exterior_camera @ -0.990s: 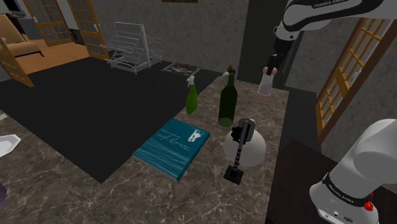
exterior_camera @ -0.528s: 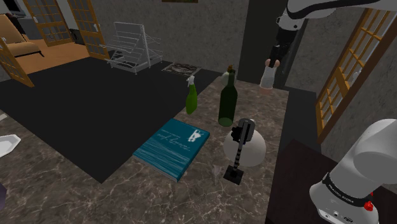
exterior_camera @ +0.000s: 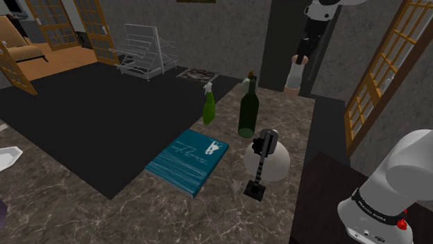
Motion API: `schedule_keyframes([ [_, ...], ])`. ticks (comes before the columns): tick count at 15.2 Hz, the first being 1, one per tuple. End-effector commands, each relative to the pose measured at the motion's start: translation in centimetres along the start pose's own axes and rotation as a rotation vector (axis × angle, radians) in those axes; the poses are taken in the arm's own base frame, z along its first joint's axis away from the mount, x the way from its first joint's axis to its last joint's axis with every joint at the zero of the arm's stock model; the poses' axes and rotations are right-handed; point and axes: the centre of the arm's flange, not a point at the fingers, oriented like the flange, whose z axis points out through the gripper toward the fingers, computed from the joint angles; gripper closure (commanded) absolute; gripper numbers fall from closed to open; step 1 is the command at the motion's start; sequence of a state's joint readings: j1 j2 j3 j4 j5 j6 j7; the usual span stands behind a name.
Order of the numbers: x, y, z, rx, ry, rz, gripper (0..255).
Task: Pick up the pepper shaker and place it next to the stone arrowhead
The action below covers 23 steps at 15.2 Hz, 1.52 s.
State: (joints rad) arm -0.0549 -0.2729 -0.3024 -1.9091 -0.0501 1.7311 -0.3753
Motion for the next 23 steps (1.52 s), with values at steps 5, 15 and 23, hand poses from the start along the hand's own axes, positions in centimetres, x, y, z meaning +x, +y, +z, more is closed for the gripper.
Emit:
schedule_keyframes([
  [5, 0.3, 0.0, -3.1, 0.0, 0.0, 0.0, 255],
  [15, 1.3, -9.2, -4.5, 0.0, 0.0, 0.0, 255],
  [23, 2.3, -19.7, -4.4, 0.0, 0.0, 0.0, 255],
])
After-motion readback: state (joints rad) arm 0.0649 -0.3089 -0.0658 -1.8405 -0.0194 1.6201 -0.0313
